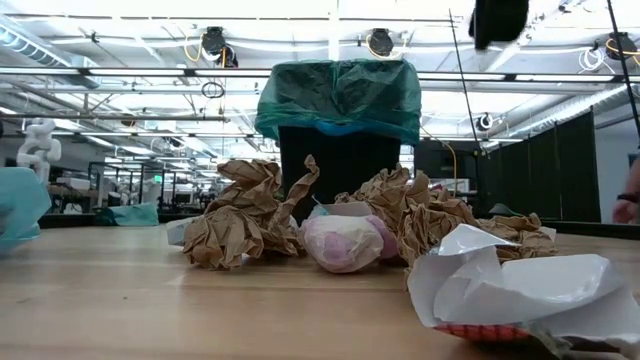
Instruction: Place trash/remove bag and relplace
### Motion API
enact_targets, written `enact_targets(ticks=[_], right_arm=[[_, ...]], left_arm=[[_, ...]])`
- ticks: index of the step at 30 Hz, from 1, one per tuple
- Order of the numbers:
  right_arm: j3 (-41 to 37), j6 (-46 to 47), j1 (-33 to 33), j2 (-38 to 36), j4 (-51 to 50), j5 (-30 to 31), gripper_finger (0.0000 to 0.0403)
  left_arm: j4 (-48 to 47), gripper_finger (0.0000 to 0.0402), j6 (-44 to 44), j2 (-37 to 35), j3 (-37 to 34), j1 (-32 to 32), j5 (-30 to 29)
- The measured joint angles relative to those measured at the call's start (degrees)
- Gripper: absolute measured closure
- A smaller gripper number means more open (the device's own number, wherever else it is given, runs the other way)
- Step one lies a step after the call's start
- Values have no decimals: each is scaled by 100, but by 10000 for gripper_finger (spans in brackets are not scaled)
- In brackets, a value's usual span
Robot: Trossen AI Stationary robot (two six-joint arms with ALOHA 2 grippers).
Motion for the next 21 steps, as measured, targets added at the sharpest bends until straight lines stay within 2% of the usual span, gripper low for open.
enact_targets(ticks=[10, 15, 21], right_arm=[[-2460, 475, 533, -235, 2968, 19, 392], [-3340, 947, 589, -266, 3888, 23, 338], [-4009, 1342, 582, -269, 4355, 807, 251]], left_arm=[[-1, 401, 4, 0, -2, 0, 150], [-2, 401, 24, 9, -2, -4, 205], [7, 401, 22, 9, -2, 0, 199]])
